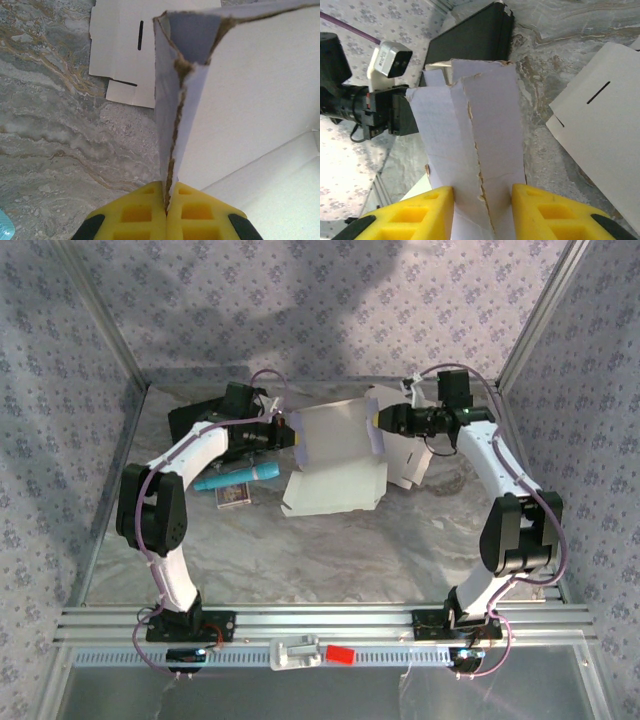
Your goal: Fold the paper box
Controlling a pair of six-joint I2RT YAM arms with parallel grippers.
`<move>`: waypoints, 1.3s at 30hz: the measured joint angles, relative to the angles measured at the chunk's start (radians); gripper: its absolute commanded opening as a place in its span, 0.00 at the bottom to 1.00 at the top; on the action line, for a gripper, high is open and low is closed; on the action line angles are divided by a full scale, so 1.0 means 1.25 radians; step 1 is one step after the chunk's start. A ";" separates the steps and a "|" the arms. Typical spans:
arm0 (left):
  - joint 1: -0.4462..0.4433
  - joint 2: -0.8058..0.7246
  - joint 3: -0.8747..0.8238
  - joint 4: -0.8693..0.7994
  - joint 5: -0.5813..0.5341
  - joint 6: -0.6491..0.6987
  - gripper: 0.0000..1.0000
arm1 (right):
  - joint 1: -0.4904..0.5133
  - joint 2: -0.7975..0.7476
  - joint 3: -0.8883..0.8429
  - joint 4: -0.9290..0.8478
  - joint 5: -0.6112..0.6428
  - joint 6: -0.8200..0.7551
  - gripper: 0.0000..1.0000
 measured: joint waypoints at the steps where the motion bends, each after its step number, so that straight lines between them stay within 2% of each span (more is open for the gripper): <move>1: 0.000 0.000 0.000 -0.002 0.000 0.001 0.00 | 0.007 0.000 0.005 -0.007 0.017 -0.008 0.36; 7: -0.002 0.000 0.000 -0.022 -0.005 0.009 0.00 | 0.060 0.003 0.038 -0.052 0.162 -0.056 0.33; 9: -0.003 0.000 0.000 -0.030 -0.009 0.015 0.00 | 0.080 0.007 0.046 -0.068 0.232 -0.067 0.28; 15: -0.016 -0.006 0.000 -0.056 -0.023 0.030 0.00 | 0.128 0.035 0.051 -0.102 0.420 -0.072 0.24; 22: -0.052 -0.036 -0.055 -0.096 -0.078 0.044 0.00 | 0.189 0.050 -0.044 -0.084 0.554 -0.028 0.18; 27: -0.082 -0.083 -0.178 -0.097 -0.124 0.028 0.00 | 0.250 0.050 -0.165 -0.053 0.601 0.026 0.17; 33: -0.105 -0.085 -0.254 -0.085 -0.166 0.008 0.00 | 0.289 0.050 -0.247 -0.007 0.608 0.069 0.18; 39: -0.134 -0.149 -0.357 0.024 -0.258 0.008 0.00 | 0.307 -0.013 -0.323 0.086 0.608 0.081 0.27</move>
